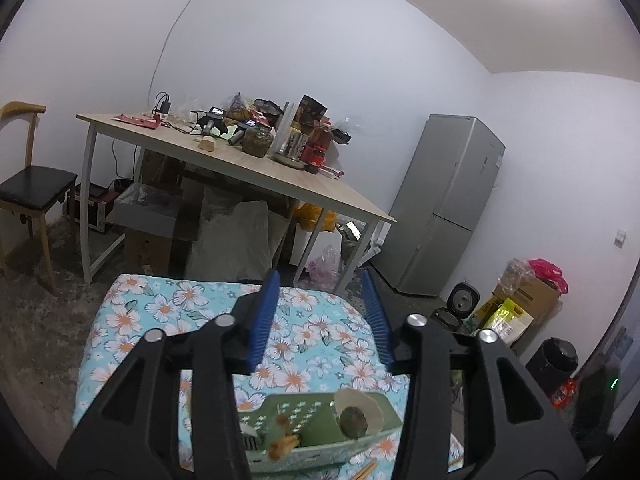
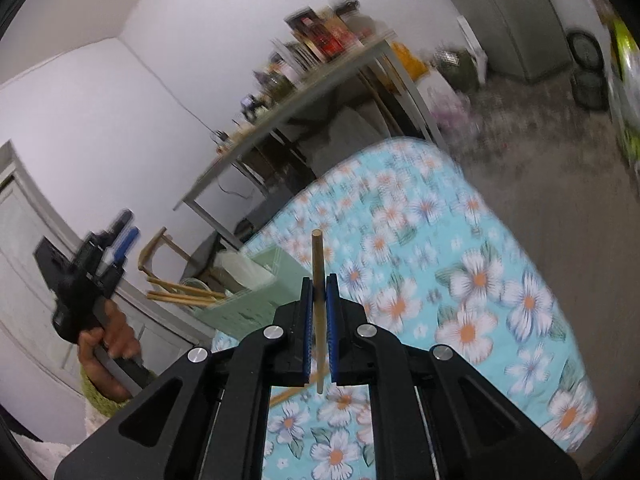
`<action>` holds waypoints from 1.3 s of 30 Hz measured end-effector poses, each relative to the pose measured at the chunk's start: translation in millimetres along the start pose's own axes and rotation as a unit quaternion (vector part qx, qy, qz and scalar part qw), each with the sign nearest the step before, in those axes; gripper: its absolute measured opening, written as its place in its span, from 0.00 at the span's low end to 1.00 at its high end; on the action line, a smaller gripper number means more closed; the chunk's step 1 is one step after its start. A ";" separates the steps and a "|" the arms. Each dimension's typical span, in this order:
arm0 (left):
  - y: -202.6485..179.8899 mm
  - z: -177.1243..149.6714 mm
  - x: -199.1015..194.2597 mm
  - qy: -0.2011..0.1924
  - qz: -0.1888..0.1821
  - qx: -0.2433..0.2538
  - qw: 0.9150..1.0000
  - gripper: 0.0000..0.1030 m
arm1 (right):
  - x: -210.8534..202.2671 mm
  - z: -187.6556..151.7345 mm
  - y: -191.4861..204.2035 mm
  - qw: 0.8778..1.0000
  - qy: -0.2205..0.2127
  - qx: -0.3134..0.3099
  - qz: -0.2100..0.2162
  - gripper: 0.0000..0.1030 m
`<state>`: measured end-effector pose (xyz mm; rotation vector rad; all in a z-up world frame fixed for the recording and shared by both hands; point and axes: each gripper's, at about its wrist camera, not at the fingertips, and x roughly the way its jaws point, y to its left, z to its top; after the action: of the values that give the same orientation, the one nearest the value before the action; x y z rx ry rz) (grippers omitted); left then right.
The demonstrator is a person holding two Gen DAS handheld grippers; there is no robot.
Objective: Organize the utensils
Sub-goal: 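Drop the chopsticks into the green holder and open both tools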
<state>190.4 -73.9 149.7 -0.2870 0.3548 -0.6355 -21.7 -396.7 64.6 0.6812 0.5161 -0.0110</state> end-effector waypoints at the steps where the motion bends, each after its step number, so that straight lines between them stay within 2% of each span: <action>1: -0.1 -1.3 -3.8 0.000 0.000 0.002 1.000 0.42 | -5.1 4.5 6.6 1.000 -0.008 -0.010 0.005 0.06; 7: 6.0 -16.4 -35.9 0.009 -0.002 0.018 1.000 0.49 | -33.1 32.5 56.9 0.994 -0.055 -0.083 0.045 0.06; 13: 22.6 -39.1 -65.0 0.026 0.012 0.033 0.999 0.56 | -56.8 53.3 102.0 0.981 -0.100 -0.142 0.083 0.06; 20: 49.5 -74.5 -75.5 0.070 0.026 0.012 0.997 0.58 | -41.3 67.1 143.6 0.971 -0.116 -0.186 0.096 0.06; 28: 62.3 -105.6 -80.1 0.105 0.034 0.005 0.994 0.59 | 8.5 71.8 180.9 0.963 -0.119 -0.236 0.059 0.06; 36: 66.1 -115.2 -77.1 0.119 0.041 -0.002 0.992 0.59 | 67.7 61.2 194.1 0.959 -0.094 -0.268 0.028 0.06; 39: 67.9 -117.7 -75.5 0.123 0.041 -0.006 0.991 0.59 | 88.1 48.6 193.2 0.954 -0.088 -0.287 -0.001 0.06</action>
<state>121.7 7.4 36.4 -0.2038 0.6050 -0.5889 111.1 -261.3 171.7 0.1061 0.3215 0.0744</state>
